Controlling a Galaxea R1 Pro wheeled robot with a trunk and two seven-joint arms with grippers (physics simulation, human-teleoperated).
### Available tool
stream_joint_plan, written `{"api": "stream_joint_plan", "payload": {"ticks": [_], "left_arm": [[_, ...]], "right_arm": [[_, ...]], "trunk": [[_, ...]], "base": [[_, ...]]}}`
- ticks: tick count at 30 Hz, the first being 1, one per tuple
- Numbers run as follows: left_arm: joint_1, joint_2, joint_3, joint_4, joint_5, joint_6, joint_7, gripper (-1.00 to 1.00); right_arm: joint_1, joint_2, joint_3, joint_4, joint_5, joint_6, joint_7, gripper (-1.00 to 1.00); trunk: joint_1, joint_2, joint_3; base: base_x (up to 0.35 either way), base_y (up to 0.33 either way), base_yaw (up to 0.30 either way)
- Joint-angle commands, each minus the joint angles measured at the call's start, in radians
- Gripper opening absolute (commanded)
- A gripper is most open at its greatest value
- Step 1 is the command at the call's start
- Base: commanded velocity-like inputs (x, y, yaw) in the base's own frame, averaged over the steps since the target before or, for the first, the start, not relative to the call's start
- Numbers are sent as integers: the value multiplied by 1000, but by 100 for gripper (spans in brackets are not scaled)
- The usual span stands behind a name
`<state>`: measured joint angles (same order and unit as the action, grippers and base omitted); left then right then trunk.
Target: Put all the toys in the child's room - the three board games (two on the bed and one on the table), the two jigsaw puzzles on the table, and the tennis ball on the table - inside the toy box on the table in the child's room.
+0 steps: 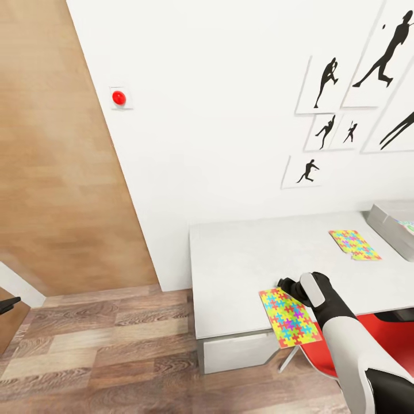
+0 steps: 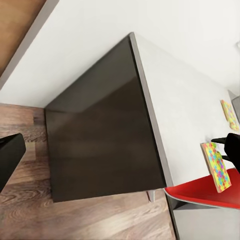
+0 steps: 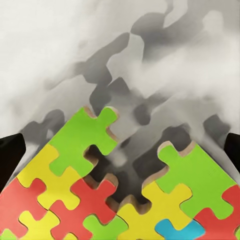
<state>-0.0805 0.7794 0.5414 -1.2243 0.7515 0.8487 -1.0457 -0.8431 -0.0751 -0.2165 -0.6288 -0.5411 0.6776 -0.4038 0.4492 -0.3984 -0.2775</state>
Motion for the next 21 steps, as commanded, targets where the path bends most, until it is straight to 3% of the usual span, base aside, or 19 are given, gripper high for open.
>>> {"api": "stream_joint_plan", "payload": {"ticks": [1, 12, 21], "left_arm": [[-1, 0, 0, 0, 3, 6, -1, 100], [-1, 0, 0, 0, 3, 6, -1, 100], [-1, 0, 0, 0, 3, 6, -1, 100]], "right_arm": [[0, 0, -2, 44, -20, 2, -9, 100], [-3, 8, -3, 27, -19, -13, -4, 100], [-45, 6, -3, 8, -19, -47, -4, 100]], "trunk": [[1, -2, -2], [1, -2, 3], [1, -2, 10]], "base": [[-4, 0, 0], [-1, 0, 0], [0, 0, 0]]}}
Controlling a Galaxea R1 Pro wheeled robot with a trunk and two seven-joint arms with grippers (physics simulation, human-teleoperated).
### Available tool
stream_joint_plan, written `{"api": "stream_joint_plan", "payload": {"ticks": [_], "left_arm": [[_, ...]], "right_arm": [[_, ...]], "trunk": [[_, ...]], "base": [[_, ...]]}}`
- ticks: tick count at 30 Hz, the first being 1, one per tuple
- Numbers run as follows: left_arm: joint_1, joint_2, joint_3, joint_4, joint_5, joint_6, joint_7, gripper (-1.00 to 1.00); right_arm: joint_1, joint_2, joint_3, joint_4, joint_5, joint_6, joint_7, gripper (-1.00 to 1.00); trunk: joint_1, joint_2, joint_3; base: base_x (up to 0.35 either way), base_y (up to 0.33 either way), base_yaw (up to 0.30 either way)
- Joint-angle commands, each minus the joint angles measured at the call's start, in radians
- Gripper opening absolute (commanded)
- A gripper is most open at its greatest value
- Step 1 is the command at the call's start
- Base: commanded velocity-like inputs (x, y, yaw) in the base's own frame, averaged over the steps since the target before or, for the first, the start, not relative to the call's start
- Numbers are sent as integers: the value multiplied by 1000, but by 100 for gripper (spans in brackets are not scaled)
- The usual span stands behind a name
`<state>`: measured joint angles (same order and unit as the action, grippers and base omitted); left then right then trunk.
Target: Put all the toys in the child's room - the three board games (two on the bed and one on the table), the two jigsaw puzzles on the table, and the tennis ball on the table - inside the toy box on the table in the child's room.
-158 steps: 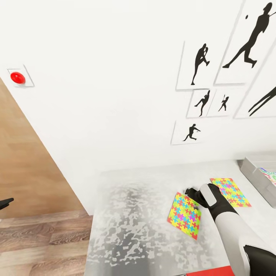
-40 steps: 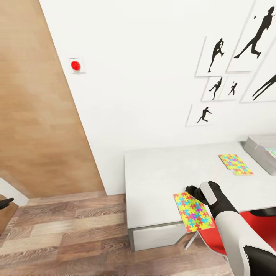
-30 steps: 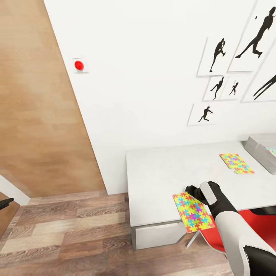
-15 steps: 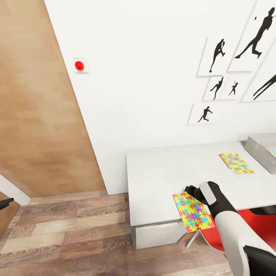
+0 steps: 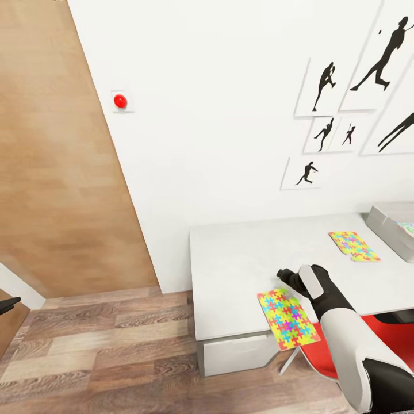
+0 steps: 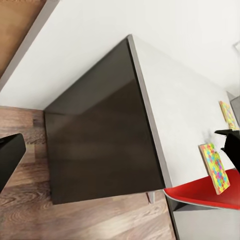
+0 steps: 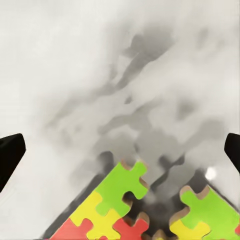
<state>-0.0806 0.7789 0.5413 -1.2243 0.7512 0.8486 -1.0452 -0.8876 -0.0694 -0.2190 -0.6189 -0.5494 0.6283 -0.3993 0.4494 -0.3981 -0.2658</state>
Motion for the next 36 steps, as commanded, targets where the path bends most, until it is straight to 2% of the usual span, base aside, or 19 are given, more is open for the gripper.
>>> {"api": "stream_joint_plan", "payload": {"ticks": [1, 9, 23, 30, 36], "left_arm": [[-1, 0, 0, 0, 3, 6, -1, 100], [-1, 0, 0, 0, 2, 6, -1, 100], [-1, 0, 0, 0, 2, 6, -1, 100], [-1, 0, 0, 0, 2, 6, -1, 100], [-1, 1, 0, 0, 2, 6, -1, 100]], "right_arm": [[-5, 0, 0, -2, -11, 2, -9, 100], [-35, 0, 0, -4, -11, 1, -9, 100], [-55, 0, 0, -34, -11, 6, -7, 100], [-47, -7, 0, -148, -24, 64, 9, 100], [-40, -10, -2, -318, -97, 193, 59, 100]], "trunk": [[1, -2, -1], [1, -2, 8], [1, -2, 28], [1, -2, 39], [1, -2, 48]], "base": [[0, 0, 0], [0, 0, 0], [0, 0, 0], [0, 0, -19], [0, 0, -59]]}}
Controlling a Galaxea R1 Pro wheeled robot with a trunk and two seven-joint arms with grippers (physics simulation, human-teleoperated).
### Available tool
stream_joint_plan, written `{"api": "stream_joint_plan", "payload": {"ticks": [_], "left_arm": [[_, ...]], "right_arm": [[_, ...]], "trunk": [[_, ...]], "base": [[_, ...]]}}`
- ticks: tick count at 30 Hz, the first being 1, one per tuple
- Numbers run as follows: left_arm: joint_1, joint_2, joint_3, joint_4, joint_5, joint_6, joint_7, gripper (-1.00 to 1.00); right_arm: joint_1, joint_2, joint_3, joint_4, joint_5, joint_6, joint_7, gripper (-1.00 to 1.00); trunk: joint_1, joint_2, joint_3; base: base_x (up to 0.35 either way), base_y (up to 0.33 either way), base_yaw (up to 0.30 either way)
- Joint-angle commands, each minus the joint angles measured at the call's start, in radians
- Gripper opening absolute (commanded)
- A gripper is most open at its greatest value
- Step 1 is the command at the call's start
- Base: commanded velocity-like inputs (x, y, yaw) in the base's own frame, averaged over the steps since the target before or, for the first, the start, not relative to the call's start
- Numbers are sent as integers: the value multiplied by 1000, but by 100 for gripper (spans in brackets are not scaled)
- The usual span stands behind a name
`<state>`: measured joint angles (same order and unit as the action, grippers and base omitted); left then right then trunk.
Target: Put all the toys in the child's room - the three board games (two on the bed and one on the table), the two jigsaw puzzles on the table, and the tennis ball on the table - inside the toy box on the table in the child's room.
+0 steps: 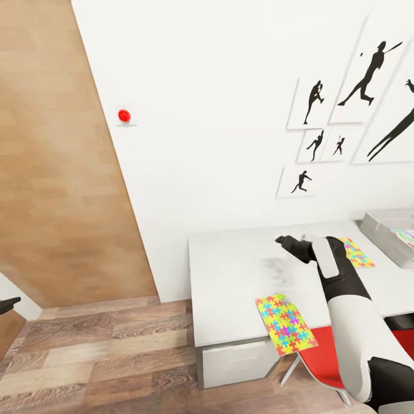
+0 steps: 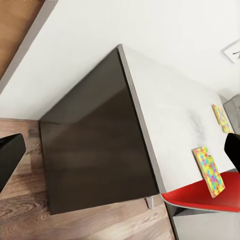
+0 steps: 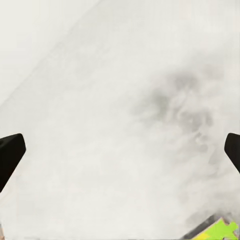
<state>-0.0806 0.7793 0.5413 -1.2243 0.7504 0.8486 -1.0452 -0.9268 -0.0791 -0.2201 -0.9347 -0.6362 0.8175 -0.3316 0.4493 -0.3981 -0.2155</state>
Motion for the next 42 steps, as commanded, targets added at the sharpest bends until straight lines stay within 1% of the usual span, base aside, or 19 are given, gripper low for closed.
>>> {"api": "stream_joint_plan", "payload": {"ticks": [1, 3, 6, 10, 11, 17, 21, 23, 26, 34, 35, 39, 40, 41, 42], "left_arm": [[-1, 0, 0, 0, 3, 6, -1, 100], [-1, 0, 0, 0, 3, 6, -1, 100], [-1, 1, 0, 0, 3, 6, -2, 100], [-1, 1, 0, 0, 3, 6, -2, 100], [-1, 1, 0, 0, 3, 6, -2, 100], [-1, 2, 0, 0, 3, 6, -2, 100], [-1, 2, 0, 0, 3, 6, -3, 100], [-1, 1, 0, 0, 3, 6, -3, 100], [-1, 1, 0, 0, 3, 6, -3, 100], [-1, 0, 0, 0, 4, 6, -2, 100], [-1, 0, 0, 0, 4, 6, -2, 100], [-1, 0, 0, 0, 4, 6, -2, 100], [-1, 0, 0, 0, 4, 6, -2, 100], [-1, 0, 0, 0, 4, 6, -2, 100], [-1, 0, 0, 0, 4, 6, -2, 100]], "right_arm": [[4, -1, -1, -61, -42, 41, 12, 100], [18, -1, -2, -119, -73, 75, 31, 100], [60, -2, -2, -207, -117, 123, 54, 100], [132, -2, -2, -318, -171, 177, 79, 100], [170, -2, -2, -368, -199, 193, 93, 100], [287, -3, -3, -495, -287, 216, 147, 100], [373, -3, -4, -565, -328, 221, 202, 100], [413, -4, -6, -596, -339, 222, 239, 100], [470, -3, -11, -625, -348, 223, 310, 100], [603, -2, -31, -651, -351, 210, 573, 100], [603, -2, -31, -651, -351, 210, 573, 100], [671, -1, -33, -654, -347, 189, 673, 100], [686, -1, -32, -654, -346, 180, 690, 100], [715, 2, -29, -654, -345, 155, 716, 100], [727, 3, -27, -654, -345, 142, 725, 100]], "trunk": [[1, -2, 0], [1, -2, 3], [1, -2, 7], [1, -2, 14], [1, -2, 15], [1, -2, 25], [1, -2, 31], [1, -2, 34], [1, -2, 39], [1, -2, 52], [1, -2, 53], [1, -2, 60], [1, -2, 61], [1, -2, 63], [1, -2, 64]], "base": [[0, 0, -73], [0, 0, -75], [0, 0, -77], [0, 0, -78], [0, 0, -79], [0, 0, -71], [0, 0, -30], [0, 0, -15], [0, 0, -9], [0, 0, -3], [0, 0, -1], [0, 0, 0], [0, 0, 0], [0, 0, 0], [0, 0, 0]]}}
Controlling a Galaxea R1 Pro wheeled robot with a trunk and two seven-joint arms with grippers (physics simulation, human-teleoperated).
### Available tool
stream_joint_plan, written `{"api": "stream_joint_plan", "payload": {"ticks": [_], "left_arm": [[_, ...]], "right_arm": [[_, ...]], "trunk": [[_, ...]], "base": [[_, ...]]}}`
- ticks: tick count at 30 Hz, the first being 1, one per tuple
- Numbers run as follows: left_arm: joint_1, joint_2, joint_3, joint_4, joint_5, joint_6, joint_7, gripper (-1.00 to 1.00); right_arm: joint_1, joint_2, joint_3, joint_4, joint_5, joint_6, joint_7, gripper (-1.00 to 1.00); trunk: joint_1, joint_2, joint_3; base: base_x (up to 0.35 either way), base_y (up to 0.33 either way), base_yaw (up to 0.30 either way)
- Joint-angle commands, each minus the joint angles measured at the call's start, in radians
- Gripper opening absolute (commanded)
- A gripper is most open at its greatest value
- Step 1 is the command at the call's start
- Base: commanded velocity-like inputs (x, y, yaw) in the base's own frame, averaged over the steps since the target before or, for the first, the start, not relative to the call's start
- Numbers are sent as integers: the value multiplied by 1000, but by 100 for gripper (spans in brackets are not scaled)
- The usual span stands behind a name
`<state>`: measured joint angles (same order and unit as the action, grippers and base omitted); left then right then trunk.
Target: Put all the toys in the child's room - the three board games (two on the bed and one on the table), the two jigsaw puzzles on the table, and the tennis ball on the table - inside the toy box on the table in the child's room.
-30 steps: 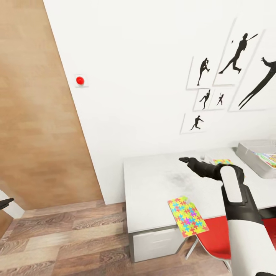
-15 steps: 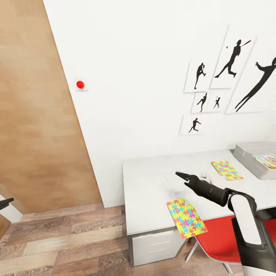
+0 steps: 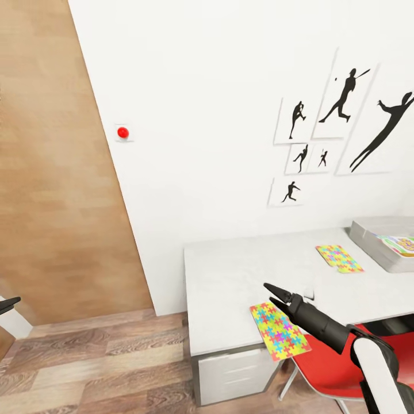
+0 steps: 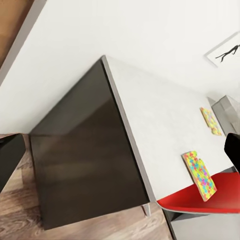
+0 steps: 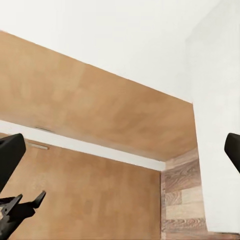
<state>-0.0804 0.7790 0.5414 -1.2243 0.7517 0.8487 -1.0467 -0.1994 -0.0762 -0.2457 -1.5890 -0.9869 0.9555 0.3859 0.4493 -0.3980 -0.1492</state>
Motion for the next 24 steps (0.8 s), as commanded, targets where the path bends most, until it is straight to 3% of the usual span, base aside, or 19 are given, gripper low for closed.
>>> {"api": "stream_joint_plan", "payload": {"ticks": [1, 12, 24], "left_arm": [[-1, 0, 0, 0, 3, 6, -1, 100], [-1, 0, 0, 0, 3, 6, -1, 100], [-1, 0, 0, 0, 3, 6, -1, 100]], "right_arm": [[10, 2, 1, 0, 7, -10, 15, 100], [51, -2, 105, 0, 16, -94, 44, 100], [55, 4, 131, 0, 18, -113, 45, 100]], "trunk": [[1, -2, -1], [1, -2, 9], [1, -2, 10]], "base": [[0, 0, 0], [0, 0, 0], [0, 0, 0]]}}
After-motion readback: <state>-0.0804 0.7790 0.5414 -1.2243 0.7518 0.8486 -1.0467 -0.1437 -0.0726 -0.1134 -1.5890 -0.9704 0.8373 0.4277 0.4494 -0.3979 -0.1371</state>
